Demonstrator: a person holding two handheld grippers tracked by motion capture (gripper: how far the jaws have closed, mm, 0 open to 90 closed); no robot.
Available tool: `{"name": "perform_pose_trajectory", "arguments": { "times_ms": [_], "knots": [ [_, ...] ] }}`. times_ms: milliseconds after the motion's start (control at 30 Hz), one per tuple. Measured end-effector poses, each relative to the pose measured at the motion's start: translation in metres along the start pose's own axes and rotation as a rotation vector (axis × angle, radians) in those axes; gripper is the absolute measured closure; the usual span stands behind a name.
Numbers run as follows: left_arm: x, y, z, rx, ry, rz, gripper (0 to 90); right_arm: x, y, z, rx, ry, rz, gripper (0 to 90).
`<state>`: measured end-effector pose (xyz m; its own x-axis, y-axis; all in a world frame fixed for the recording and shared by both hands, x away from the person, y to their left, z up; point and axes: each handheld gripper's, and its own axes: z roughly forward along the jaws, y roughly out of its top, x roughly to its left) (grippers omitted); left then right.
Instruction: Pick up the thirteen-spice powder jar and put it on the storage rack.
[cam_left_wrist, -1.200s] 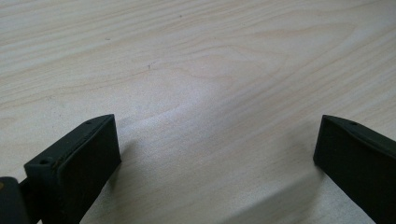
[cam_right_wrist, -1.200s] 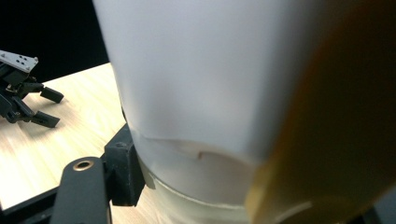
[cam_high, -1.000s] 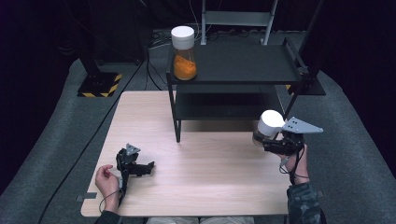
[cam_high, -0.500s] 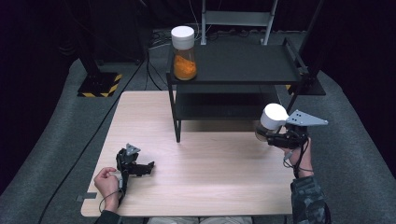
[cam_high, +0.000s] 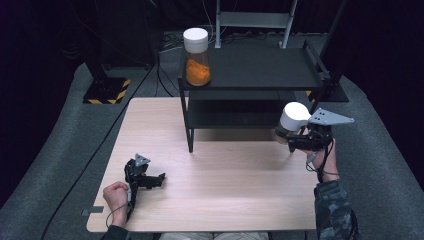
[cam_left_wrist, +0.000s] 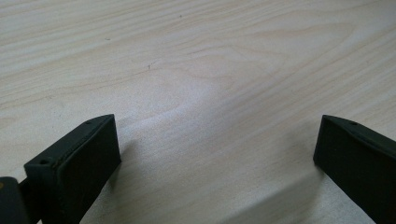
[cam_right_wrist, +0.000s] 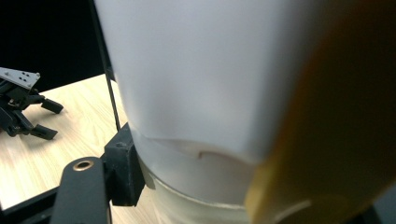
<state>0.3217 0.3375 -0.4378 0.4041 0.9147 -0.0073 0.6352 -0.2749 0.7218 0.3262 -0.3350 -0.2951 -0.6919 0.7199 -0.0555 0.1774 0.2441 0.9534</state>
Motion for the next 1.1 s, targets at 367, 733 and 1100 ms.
{"name": "perform_pose_trajectory", "arguments": {
  "times_ms": [367,733,1100],
  "knots": [
    [0.0,0.0,0.0,0.0,0.001,-0.001,0.0,-0.013,0.016,-0.002,0.009,0.025,-0.006,30.0],
    [-0.001,0.0,0.0,0.0,0.002,-0.002,0.0,-0.022,0.03,-0.008,-0.003,0.04,-0.008,30.0],
    [-0.001,0.0,0.0,0.0,0.002,-0.002,0.0,-0.027,0.05,-0.013,-0.002,0.05,-0.026,29.9]
  ]
}}
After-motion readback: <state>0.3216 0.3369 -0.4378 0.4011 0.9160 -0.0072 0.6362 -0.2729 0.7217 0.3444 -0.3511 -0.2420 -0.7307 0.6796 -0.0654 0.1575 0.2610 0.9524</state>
